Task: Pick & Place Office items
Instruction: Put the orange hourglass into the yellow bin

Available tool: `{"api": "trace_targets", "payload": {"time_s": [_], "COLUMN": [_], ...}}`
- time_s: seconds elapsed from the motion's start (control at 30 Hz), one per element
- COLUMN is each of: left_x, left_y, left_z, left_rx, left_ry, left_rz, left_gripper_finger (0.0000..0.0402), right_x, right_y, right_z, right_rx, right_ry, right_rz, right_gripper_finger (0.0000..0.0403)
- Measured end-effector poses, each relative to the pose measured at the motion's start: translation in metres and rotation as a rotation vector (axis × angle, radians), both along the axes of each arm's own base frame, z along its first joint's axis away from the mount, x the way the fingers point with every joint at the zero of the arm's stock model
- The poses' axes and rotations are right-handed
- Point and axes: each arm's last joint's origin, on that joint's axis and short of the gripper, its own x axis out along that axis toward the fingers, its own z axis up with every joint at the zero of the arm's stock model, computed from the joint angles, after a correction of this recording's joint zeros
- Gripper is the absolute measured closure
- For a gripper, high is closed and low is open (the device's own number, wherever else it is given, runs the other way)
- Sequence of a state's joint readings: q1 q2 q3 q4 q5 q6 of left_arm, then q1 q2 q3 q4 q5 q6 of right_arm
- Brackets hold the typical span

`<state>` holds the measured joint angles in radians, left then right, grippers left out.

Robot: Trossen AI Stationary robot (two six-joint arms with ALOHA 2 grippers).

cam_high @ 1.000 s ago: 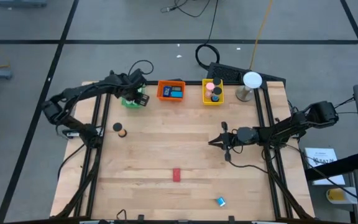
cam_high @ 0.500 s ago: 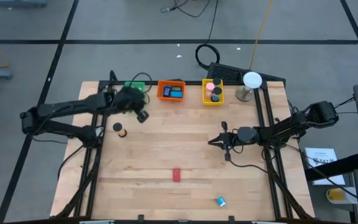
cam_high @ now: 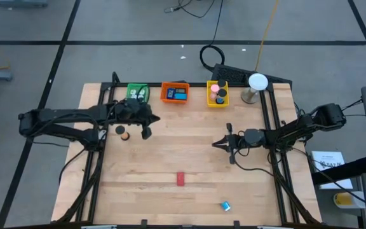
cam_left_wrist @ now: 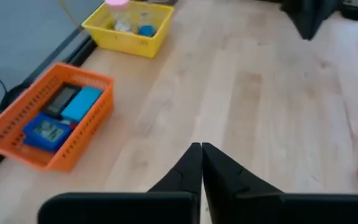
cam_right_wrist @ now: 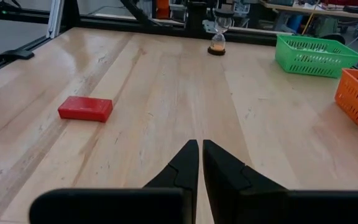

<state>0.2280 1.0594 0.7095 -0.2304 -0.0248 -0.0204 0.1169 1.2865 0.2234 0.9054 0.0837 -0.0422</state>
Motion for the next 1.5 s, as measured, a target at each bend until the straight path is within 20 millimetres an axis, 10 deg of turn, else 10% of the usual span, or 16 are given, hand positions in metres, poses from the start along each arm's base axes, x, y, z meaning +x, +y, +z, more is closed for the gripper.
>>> {"api": "trace_targets", "payload": {"time_s": [0.47,0.87,1.17,1.5], "left_x": [-0.038,-0.075,-0.076,-0.077], "left_y": [-0.044,-0.070,-0.064,-0.035], "left_z": [0.004,0.031,0.019,0.016], "left_rx": [-0.175,-0.221,-0.222,-0.248], "left_ry": [0.139,0.526,0.804,0.799], "left_rz": [-0.032,0.241,0.496,0.566], "left_gripper_finger": [0.0377,0.0203,0.0081,0.0066], "right_x": [0.002,0.002,0.002,0.002], "right_y": [-0.011,-0.017,-0.017,-0.016], "right_z": [0.005,0.006,0.006,0.006], "right_rx": [0.009,0.084,0.086,0.085], "right_ry": [-0.057,-0.064,-0.064,-0.063], "right_rz": [-0.056,-0.102,-0.102,-0.098], "right_gripper_finger": [0.0385,0.0385,0.0385,0.0385]}}
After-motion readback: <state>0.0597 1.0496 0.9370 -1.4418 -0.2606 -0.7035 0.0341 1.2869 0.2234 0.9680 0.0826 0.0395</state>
